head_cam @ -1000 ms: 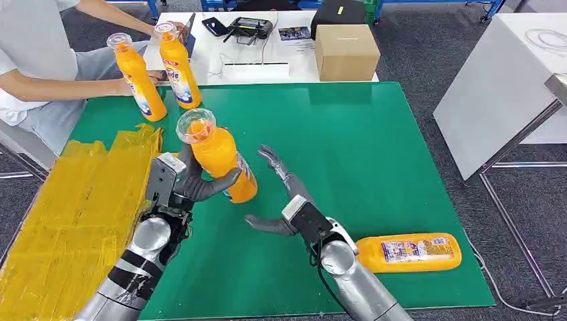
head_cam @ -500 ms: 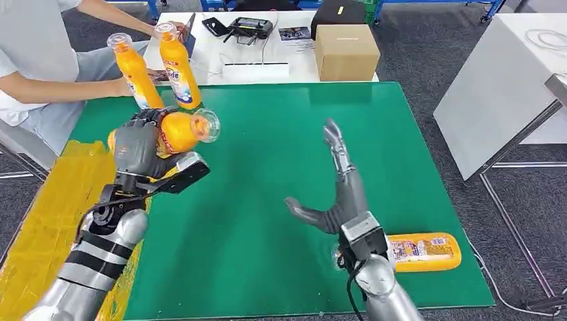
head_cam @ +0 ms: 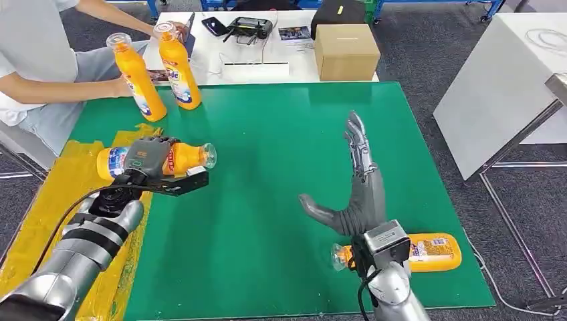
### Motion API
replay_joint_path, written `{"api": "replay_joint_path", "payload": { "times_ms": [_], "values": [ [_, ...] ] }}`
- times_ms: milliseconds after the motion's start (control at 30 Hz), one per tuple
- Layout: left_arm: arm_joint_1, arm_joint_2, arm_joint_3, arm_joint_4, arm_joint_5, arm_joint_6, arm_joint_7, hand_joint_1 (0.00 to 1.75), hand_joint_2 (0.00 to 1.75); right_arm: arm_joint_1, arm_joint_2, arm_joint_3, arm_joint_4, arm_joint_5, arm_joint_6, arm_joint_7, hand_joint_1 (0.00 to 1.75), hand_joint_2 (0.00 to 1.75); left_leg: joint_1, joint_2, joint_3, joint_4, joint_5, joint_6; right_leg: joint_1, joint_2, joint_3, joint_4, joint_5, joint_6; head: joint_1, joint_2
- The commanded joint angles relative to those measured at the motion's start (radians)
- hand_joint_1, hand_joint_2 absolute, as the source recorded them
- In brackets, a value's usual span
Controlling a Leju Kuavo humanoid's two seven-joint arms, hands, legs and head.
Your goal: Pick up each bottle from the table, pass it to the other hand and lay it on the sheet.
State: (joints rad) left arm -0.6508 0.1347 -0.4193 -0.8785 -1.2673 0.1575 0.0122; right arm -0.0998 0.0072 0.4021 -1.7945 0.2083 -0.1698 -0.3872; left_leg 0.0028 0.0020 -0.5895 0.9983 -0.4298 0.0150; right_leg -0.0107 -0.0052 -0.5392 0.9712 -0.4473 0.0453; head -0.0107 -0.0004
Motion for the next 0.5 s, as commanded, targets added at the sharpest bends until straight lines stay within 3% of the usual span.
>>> {"api": "replay_joint_path", "payload": {
  "times_ms": [33, 267, 500],
  "values": [
    [-0.098, -0.009, -0.051, 0.206, 0.022, -0.038, 0.004, 1.75, 1.75, -0.027, -0.004, -0.012, 0.019, -0.004, 0.011, 0.004, 0.00, 1.75, 0.001, -0.001, 0.002, 0.001, -0.001, -0.001, 0.001, -0.001, 0.003, 0.000, -0.001, -0.001, 0.000, 0.000],
    [-0.147, -0.025, -0.017, 0.432, 0.014, 0.017, 0.071, 1.75, 1.75, -0.066, 0.003, 0.019, 0.060, 0.003, 0.022, 0.004, 0.00, 1.75, 0.001, 0.000, 0.002, 0.000, -0.001, -0.001, 0.001, 0.001, 0.002, 0.000, 0.000, -0.001, 0.000, 0.000],
    [-0.177, -0.008, -0.020, 0.524, -0.066, 0.034, 0.186, 1.75, 1.75, -0.081, 0.001, 0.040, 0.085, 0.020, 0.021, 0.003, 0.00, 1.75, 0.001, 0.001, 0.002, 0.000, -0.001, 0.000, 0.001, 0.002, 0.002, 0.000, 0.000, -0.001, 0.000, 0.000]
  ]
}}
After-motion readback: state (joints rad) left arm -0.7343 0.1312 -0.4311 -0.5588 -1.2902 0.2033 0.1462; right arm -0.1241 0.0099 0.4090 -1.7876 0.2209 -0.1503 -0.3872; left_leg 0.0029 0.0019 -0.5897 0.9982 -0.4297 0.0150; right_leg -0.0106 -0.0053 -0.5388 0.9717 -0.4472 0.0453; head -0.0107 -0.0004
